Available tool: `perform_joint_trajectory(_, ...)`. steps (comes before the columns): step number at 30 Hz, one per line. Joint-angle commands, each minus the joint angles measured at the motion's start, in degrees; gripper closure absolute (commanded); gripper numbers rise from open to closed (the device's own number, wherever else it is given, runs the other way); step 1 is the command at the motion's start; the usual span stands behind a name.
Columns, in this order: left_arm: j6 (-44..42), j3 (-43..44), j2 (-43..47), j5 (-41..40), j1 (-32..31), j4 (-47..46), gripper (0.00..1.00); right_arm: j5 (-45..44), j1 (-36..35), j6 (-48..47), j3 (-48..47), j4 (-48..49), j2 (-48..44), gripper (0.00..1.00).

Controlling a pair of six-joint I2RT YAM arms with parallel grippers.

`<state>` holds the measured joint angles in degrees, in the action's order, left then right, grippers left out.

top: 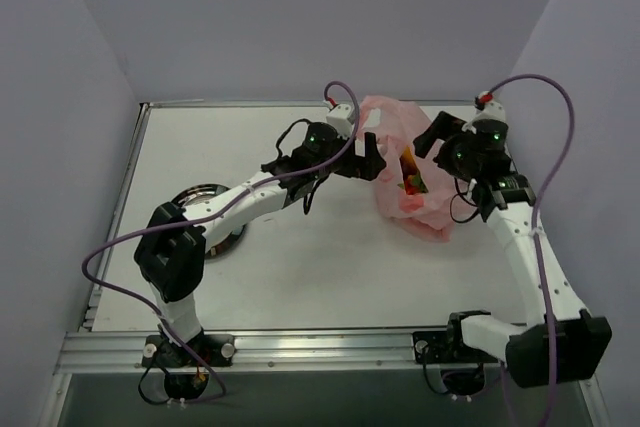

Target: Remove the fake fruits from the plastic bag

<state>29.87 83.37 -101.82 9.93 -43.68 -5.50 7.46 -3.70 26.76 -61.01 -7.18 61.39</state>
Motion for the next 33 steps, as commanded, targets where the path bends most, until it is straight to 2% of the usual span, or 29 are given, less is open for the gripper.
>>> perform_joint_trajectory(1, 3.18, 3.72, 0.76, 2.63, -1.14, -6.46, 0.04, -1.13, -3.76, -6.54, -5.15, -0.29, 8.01, 0.13)
perform_joint_trajectory(3, 3.18, 4.77, -0.57, 2.72, -1.41, -7.07, 0.03, -2.36, -3.85, -8.56, -5.87, -0.20, 10.85, 0.08)
perform_joint_trajectory(7, 4.23, 7.68, -5.92, 3.07, -1.49, -7.68, 0.03, -7.19, -3.85, -9.89, -6.84, 0.41, 16.64, 0.07)
perform_joint_trajectory(10, 4.23, 10.57, -9.88, 2.90, -1.58, -8.04, 0.07, -11.50, -3.85, -10.15, -6.93, 1.37, 18.68, 0.20)
perform_joint_trajectory(11, 4.06, 11.19, -10.93, 2.72, -1.76, -8.04, 0.18, -12.29, -3.59, -10.33, -5.97, 2.25, 19.21, 0.41)
perform_joint_trajectory(12, 3.28, 11.72, -12.86, 1.42, -1.85, -7.43, 0.27, -12.47, -3.07, -10.68, -5.70, 3.48, 21.04, 0.51)
perform_joint_trajectory(13, 2.92, 12.42, -13.66, 0.88, -2.02, -6.99, 0.41, -12.21, -2.11, -10.42, -5.52, 4.01, 21.93, 0.66)
perform_joint_trajectory(14, 2.83, 12.25, -14.45, 0.53, -2.11, -6.98, 0.75, -11.51, 0.34, -10.16, -4.56, 4.62, 22.98, 0.95)
perform_joint_trajectory(15, 2.91, 11.47, -15.33, -0.17, -2.02, -7.59, 0.88, -10.38, 1.93, -9.98, -3.68, 7.24, 24.47, 1.00)
perform_joint_trajectory(16, 3.00, 9.11, -15.51, -0.96, -2.11, -8.29, 0.97, -8.28, 3.34, -9.02, -2.46, 10.05, 25.01, 1.00)
perform_joint_trajectory(18, 3.79, 6.38, -15.95, -1.23, -2.11, -10.84, 0.98, -5.02, 8.42, -7.78, -0.17, 15.50, 27.89, 1.00)
perform_joint_trajectory(20, 4.67, 1.39, -15.78, -0.88, -2.28, -14.78, 0.98, -3.42, 9.85, -6.55, -0.42, 17.98, 30.97, 1.00)
perform_joint_trajectory(27, 7.74, -9.53, -14.28, -2.64, -5.89, -22.09, 0.98, 1.24, 10.12, -5.85, -12.00, 24.49, 51.52, 1.00)
perform_joint_trajectory(33, 11.17, -14.98, -13.85, -2.82, -7.73, -25.88, 0.97, 0.80, 9.60, -6.02, -18.87, 23.63, 58.76, 1.00)
